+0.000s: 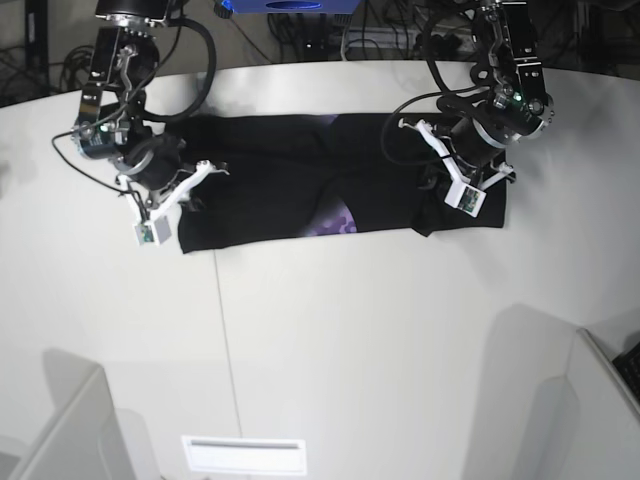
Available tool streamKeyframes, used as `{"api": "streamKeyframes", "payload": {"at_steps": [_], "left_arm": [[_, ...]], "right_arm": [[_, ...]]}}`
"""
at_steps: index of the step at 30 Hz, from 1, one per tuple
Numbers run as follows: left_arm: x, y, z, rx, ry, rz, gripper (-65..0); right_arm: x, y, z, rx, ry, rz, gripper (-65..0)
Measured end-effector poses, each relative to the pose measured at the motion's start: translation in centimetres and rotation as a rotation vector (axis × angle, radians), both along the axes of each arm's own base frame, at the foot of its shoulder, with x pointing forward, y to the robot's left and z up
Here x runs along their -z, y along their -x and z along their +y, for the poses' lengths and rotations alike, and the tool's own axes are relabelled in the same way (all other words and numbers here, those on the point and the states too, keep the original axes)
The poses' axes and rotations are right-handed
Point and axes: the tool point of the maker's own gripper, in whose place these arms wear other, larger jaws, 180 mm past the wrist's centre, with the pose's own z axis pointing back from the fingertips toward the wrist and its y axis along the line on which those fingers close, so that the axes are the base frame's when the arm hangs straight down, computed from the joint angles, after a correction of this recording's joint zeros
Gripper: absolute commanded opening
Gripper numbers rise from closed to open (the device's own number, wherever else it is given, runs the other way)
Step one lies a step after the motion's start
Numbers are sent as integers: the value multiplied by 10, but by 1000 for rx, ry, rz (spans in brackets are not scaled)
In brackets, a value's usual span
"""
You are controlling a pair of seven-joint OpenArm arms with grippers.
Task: Fold the T-shirt properly
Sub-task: 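Move the left gripper to the strip's middle and grasp the fabric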
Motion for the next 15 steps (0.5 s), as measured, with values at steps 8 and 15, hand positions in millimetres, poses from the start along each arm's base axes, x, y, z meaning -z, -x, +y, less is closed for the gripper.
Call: {"api": "streamKeyframes", "payload": {"at_steps": [8,15], "left_arm": [[6,5,-3,1,-8,51,-650],[6,5,-3,2,-9,53,-650]], "right_arm": [[0,0,-1,0,1,0,-650],[0,0,0,0,-1,-1,-650]]}}
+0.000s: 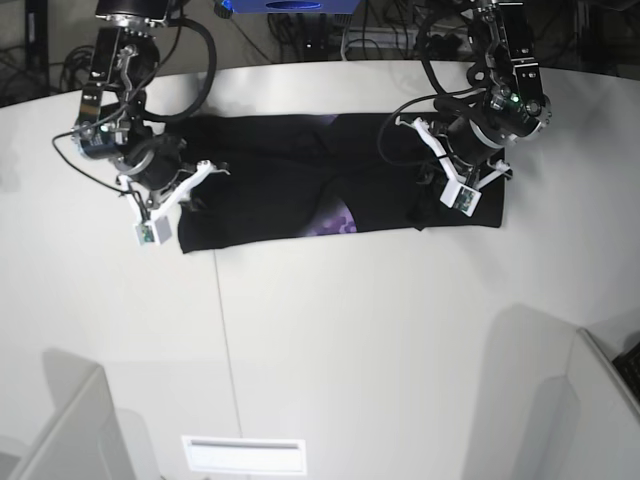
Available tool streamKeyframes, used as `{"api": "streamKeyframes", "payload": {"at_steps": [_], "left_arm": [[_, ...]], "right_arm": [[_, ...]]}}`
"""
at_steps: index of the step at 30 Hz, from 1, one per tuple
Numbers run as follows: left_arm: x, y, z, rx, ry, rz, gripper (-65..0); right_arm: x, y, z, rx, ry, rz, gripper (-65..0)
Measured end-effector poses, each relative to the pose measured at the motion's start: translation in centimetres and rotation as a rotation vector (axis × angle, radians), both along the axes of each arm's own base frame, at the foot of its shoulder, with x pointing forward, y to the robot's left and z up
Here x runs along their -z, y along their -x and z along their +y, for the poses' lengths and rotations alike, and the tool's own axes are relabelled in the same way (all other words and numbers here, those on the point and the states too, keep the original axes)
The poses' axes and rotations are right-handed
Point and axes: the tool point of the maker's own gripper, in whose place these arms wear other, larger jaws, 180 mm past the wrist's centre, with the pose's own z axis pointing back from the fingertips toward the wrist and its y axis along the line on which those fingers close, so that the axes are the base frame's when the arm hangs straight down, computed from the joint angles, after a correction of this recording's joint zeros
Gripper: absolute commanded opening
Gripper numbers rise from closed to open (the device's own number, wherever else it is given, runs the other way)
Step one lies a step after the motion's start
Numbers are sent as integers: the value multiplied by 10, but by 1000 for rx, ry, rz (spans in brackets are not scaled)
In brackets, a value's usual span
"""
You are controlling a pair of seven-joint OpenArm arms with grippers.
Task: Fold the T-shirt properly
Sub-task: 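Move the left gripper to the strip's middle and grasp the fabric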
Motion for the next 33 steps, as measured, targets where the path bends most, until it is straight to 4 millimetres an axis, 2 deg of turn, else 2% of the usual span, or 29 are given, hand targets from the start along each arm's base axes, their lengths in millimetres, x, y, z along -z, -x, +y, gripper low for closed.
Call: {"api": "streamKeyframes", "payload": {"at_steps": [6,12,18,32,33], "left_arm": [[-4,-6,-8,-3,21,-16,-650],[-4,-5,-30,52,43,-11,-650],[-7,-11,-28,41,41,-26,-650],[-6,-10,-32,54,46,-23,-650],[-6,-10,-32,54,46,-23,-597]], "right_arm": [[0,0,0,0,2,1,-650],[0,0,0,0,0,-1,-650],[0,0,0,0,0,-1,-650],[0,0,-1,0,3,-1,-650],[0,0,-1,-1,3,-1,-650]]}}
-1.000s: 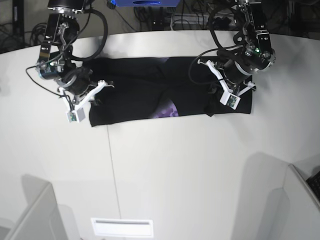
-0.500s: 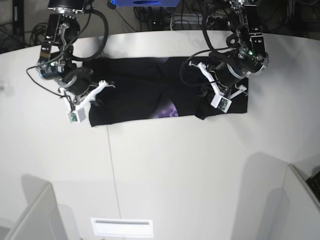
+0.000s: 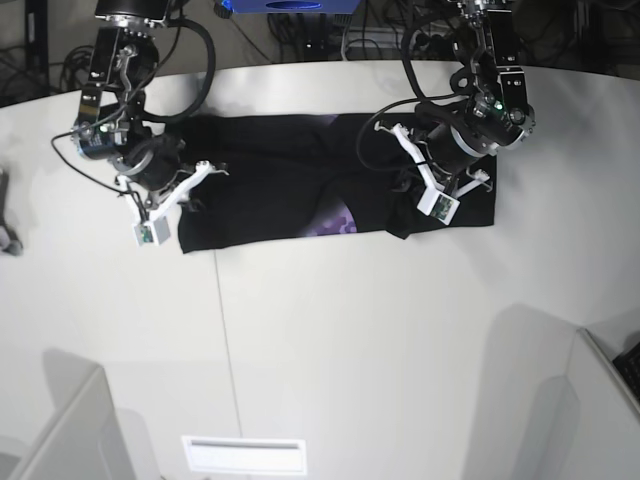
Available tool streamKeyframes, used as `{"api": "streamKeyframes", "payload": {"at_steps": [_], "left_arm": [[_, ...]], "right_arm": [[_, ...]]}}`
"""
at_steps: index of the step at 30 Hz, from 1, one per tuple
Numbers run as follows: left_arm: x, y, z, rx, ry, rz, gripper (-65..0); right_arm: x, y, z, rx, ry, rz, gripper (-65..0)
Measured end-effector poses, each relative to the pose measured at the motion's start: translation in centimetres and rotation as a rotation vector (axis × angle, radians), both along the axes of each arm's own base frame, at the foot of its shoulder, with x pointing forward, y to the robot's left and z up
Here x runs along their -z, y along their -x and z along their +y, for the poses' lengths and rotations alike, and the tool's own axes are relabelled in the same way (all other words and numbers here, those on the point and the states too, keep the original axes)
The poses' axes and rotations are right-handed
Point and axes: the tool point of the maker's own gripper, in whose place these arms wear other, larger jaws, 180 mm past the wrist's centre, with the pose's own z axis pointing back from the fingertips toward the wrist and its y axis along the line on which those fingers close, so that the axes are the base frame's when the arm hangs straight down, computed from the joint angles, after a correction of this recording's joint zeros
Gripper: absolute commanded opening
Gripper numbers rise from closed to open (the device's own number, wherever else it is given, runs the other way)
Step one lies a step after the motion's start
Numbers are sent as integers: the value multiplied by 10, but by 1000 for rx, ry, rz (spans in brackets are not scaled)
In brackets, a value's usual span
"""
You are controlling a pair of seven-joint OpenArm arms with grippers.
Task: Fold the T-shirt properly
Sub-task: 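Move the left gripper to the strip's middle and grasp the fabric, then fold the strip end with the left gripper toward the right gripper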
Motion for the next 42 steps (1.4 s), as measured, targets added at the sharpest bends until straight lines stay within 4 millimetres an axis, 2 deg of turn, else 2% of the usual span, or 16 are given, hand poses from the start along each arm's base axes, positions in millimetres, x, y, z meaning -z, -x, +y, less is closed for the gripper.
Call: {"api": "streamKeyframes", "payload": {"at_steps": [4,7,12,14,16,18,19,20,23,26,29,30,33,35,39,42], "left_arm": [[0,0,-1,-1,5,0,-347],[-1,-1,-12,35,8,-3,-225],[-11,-5,-49,132,54,-32,-202],[-12,-5,-50,132,59,-35,-206],[-17,-9,-40,85,60,-51,-263],[-24,-13,-18,17,45,-76,-441],[-24,-14,0,-34,34,-79,-566],[-23,-12,19,-87,19,-76,-650],[-17,0,92,-264,-78,-50,-650],[-26,14,160,-353,-204,-56,-650],[-36,26,214,-437,-268,-71,-650],[-38,34,235,-495,-289,-66,-650],[-33,62,280,-606,-330,-8,-650],[-25,76,298,-658,-331,32,-650],[-12,85,304,-668,-304,55,-650],[-10,92,304,-670,-301,37,-650]], "right_arm": [[0,0,0,0,0,0,-650],[0,0,0,0,0,0,-650],[0,1,1,-1,-1,4,-650],[0,1,1,0,-2,4,-650],[1,1,1,-1,-3,5,-650],[0,1,1,-1,-2,4,-650],[0,1,0,0,1,4,-650],[1,1,0,-1,2,6,-650],[1,5,5,-23,-17,44,-650],[-18,-4,13,-15,-168,2,-399],[-34,-12,-10,76,-276,-50,-164],[-33,-13,-18,91,-292,-48,-135],[-11,-16,-42,96,-270,50,-162],[4,-20,-52,125,-290,93,-192],[29,-9,-58,150,-298,182,-219],[35,-8,-59,165,-314,194,-227]]}}
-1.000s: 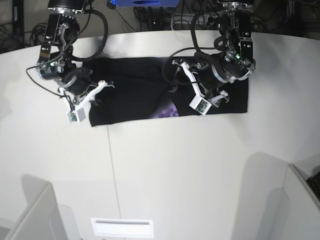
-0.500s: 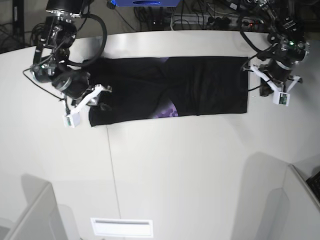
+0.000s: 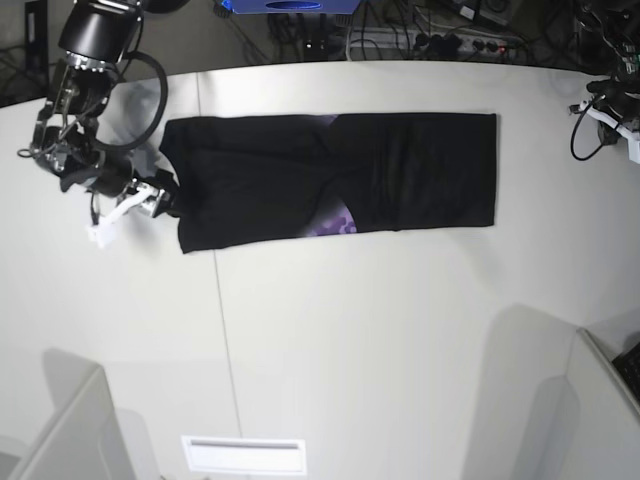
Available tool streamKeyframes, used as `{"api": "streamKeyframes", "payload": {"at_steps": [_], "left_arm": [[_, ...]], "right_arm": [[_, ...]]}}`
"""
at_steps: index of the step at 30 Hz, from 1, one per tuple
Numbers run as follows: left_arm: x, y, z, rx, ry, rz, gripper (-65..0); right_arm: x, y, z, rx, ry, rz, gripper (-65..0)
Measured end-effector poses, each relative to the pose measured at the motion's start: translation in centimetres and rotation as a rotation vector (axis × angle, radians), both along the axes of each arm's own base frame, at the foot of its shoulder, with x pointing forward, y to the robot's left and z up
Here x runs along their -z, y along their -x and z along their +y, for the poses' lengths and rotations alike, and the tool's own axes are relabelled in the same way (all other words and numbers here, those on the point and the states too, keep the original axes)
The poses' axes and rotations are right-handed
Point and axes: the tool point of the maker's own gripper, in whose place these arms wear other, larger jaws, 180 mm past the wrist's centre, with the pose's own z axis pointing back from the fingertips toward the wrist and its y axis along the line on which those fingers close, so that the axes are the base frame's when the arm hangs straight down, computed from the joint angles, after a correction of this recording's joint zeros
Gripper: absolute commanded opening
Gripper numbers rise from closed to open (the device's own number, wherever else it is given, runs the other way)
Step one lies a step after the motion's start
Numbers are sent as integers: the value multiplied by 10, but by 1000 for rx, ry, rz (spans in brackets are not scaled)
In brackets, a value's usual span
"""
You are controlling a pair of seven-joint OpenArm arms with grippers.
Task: Fold the T-shirt properly
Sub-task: 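Fold the strip end with the left gripper toward the right gripper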
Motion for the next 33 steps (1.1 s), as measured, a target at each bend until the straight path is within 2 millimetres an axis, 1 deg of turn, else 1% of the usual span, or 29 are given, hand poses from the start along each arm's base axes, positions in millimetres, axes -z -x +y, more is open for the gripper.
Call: {"api": "streamKeyframes", "payload": {"at_steps": [2,5,6,10,15,20,25,29,31,32,33], "left_arm": [[3,3,-1,-1,3,8,-650],[0,-2,-1,3,3,-10,-650],[0,-2,-1,3,2,-12,-650],[1,0,-1,2,2,-3,-650],[1,0,-2,2,4,-6,-650],[1,0,-2,3,4,-6,-650],[8,-8,-16,50,24,7,-650],[10,-9,-19,46,33,2,-650],[13,-9,-24,47,45,4,-650],[14,-10,-26,58,46,9,-650],[16,-13,-30,74,48,15,-650]], "right_arm": [[6,3,-1,15,-4,8,-248],[17,17,1,8,-7,55,-270],[17,19,2,8,-11,58,-276],[20,21,13,17,-50,57,-284],[27,21,20,60,-126,61,-284],[27,19,27,35,-128,58,-284],[28,20,49,-37,-130,62,-284],[29,20,49,-39,-129,62,-287],[32,20,46,-48,-97,71,-335],[33,20,45,-54,-76,78,-377],[35,20,43,-58,-54,82,-441]]}}
